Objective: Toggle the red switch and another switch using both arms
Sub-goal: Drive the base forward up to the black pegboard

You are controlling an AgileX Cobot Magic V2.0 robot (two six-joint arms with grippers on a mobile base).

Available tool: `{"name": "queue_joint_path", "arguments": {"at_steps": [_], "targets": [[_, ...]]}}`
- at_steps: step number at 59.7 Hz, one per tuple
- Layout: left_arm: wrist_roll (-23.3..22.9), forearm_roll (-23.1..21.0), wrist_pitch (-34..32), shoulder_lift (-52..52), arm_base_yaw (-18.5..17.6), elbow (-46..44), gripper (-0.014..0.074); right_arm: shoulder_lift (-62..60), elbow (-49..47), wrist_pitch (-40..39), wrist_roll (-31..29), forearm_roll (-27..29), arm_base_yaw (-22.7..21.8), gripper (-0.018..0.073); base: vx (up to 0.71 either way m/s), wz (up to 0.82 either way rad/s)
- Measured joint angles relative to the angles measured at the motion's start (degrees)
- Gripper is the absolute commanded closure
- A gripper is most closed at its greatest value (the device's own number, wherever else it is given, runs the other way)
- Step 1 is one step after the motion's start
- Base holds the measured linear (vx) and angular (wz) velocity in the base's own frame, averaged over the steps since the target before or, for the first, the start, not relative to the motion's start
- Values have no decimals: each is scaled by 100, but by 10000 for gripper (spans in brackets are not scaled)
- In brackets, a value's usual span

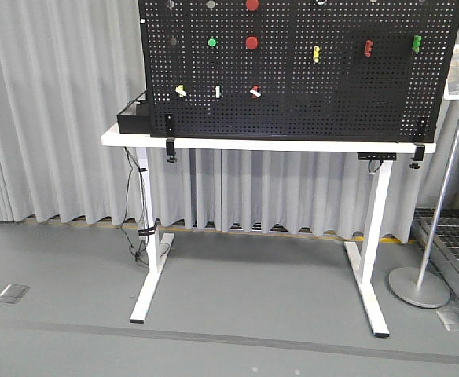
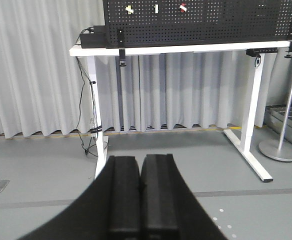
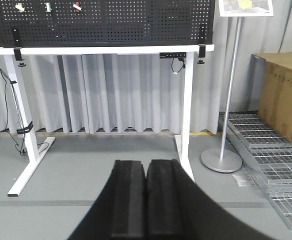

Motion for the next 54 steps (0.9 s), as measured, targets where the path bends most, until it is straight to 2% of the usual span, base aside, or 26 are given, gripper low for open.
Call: {"name": "queue_joint_path", "arguments": {"at_steps": [54], "targets": [[0, 0, 0, 0, 0, 0, 594, 0, 0, 0, 0, 0, 0, 566, 1, 0]]}}
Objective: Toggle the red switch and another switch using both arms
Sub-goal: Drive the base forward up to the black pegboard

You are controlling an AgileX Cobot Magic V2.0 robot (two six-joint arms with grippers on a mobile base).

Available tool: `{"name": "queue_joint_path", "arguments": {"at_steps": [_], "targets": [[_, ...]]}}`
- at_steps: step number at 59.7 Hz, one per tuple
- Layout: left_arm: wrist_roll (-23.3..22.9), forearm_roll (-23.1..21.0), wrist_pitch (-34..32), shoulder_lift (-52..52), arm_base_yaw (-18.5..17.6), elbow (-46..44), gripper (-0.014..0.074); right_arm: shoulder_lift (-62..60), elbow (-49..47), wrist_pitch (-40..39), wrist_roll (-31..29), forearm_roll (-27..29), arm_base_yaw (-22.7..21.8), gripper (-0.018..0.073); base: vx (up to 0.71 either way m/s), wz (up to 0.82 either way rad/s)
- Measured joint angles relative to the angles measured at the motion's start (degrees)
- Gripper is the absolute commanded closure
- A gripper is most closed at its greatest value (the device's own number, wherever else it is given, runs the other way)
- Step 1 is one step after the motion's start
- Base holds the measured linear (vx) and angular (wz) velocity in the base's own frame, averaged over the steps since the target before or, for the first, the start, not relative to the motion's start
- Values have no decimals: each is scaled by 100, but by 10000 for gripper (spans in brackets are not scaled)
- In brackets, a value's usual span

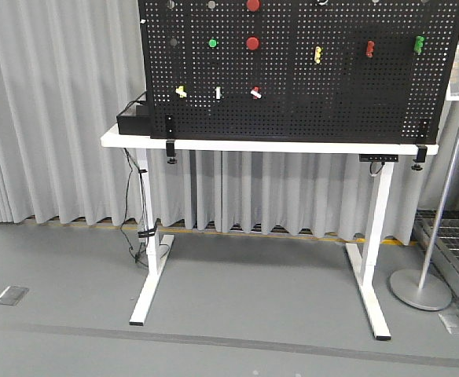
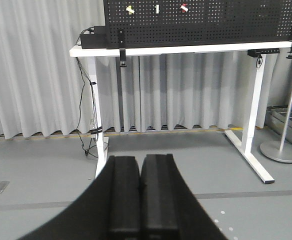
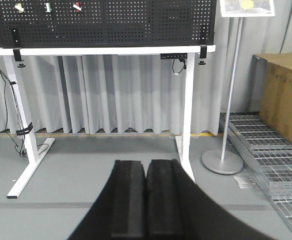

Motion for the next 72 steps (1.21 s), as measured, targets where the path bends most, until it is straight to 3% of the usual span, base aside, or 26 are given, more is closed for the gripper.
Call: {"name": "queue_joint_path", "arguments": {"at_steps": [26, 72], "targets": [[0, 0, 0, 0, 0, 0, 594, 0, 0, 0, 0, 0, 0, 566, 26, 2], [0, 0, 0, 0, 0, 0, 594, 0, 0, 0, 0, 0, 0, 566, 45, -1]]}}
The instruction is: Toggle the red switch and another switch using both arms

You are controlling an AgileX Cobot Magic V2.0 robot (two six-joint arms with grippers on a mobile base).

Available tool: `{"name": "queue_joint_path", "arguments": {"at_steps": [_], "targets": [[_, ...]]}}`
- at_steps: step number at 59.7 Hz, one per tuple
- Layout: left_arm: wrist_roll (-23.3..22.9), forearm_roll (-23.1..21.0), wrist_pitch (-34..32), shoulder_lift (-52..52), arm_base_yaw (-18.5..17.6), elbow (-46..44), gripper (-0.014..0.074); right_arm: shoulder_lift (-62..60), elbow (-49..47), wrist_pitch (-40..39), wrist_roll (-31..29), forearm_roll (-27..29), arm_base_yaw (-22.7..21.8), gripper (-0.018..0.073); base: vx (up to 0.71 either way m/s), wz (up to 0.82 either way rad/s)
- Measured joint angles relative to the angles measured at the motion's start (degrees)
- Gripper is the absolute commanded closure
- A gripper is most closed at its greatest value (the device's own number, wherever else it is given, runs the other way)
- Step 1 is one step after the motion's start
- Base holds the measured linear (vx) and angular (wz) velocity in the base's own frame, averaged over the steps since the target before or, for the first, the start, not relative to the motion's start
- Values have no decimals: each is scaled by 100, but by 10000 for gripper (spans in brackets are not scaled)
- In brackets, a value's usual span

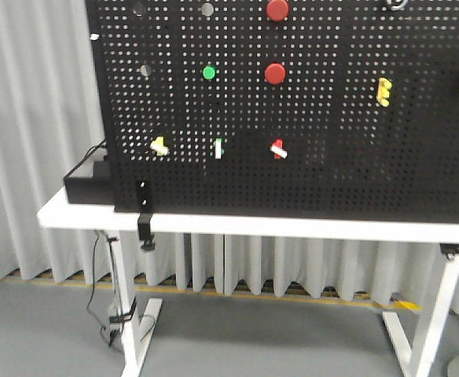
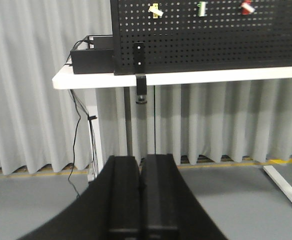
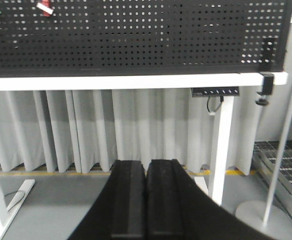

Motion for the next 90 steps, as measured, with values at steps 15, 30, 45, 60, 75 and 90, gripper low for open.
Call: {"name": "queue_joint_path", "arguments": {"at_steps": [15, 30, 45, 60, 75, 90], "targets": [[0, 0, 0, 0, 0, 0, 594, 0, 0, 0, 0, 0, 0, 566, 49, -6], [0, 0, 0, 0, 0, 0, 594, 0, 0, 0, 0, 0, 0, 566, 45, -4], [0, 0, 0, 0, 0, 0, 594, 0, 0, 0, 0, 0, 0, 566, 40, 1], [0, 0, 0, 0, 0, 0, 594, 0, 0, 0, 0, 0, 0, 566, 30, 0], [0, 0, 0, 0, 0, 0, 594, 0, 0, 0, 0, 0, 0, 566, 13, -4], [0, 0, 0, 0, 0, 0, 594, 0, 0, 0, 0, 0, 0, 566, 3, -4]]}}
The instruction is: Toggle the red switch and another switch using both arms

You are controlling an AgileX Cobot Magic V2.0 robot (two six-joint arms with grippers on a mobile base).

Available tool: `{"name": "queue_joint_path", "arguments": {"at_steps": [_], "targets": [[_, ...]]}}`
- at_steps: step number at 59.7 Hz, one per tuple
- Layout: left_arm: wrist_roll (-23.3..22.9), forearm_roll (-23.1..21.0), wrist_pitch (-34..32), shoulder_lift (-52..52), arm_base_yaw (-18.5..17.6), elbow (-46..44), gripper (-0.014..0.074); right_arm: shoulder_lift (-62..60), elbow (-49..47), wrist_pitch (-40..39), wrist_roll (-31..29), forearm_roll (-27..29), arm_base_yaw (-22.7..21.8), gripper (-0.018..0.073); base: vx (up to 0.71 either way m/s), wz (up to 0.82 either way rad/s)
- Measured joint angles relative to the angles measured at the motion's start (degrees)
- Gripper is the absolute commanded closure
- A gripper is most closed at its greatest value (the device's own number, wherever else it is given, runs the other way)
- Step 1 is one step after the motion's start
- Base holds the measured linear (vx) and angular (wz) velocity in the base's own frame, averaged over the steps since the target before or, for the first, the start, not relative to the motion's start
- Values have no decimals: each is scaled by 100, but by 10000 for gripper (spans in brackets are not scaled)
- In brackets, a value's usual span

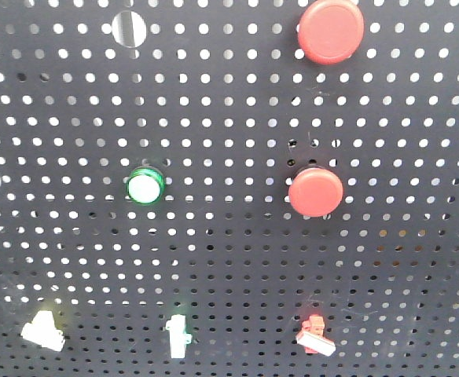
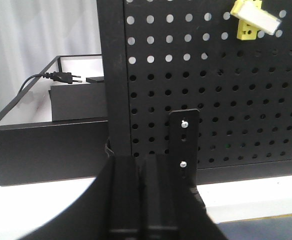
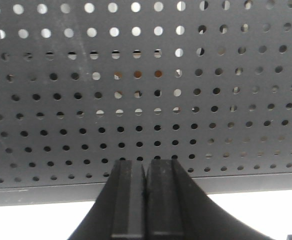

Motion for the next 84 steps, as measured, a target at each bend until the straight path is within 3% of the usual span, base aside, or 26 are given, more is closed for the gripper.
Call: {"name": "queue_joint_path", "arguments": {"at_steps": [30, 38, 45, 52, 62, 75, 76, 84], "targets": [[108, 22, 0, 0, 0, 0, 594, 0, 0, -88, 0, 12, 0, 566, 0, 0], [108, 24, -38, 0, 0, 0, 594, 0, 4, -512, 5, 48, 0, 566, 0, 0], [99, -5, -603, 0, 0, 0, 594, 0, -7, -1082, 28, 66, 0, 566, 0, 0], [-83, -243, -1281, 0, 0, -33, 594, 0, -534, -931, 56, 60, 0, 566, 0, 0], [-82, -389, -1318, 193, 0, -903, 594, 407, -2163, -684, 50, -58, 0, 566, 0, 0], [-57, -401, -1294, 1792, 0, -2575, 594, 1755, -3558, -61, 74, 220, 0, 566, 0, 0], [-427, -407, -1025, 2540, 0, -3184, 594, 2160, -3660, 180, 74, 545, 0, 566, 0, 0], [-774, -414, -238, 3087, -7, -3554, 594, 2301, -3654, 418, 83, 985, 0, 566, 0, 0]]}}
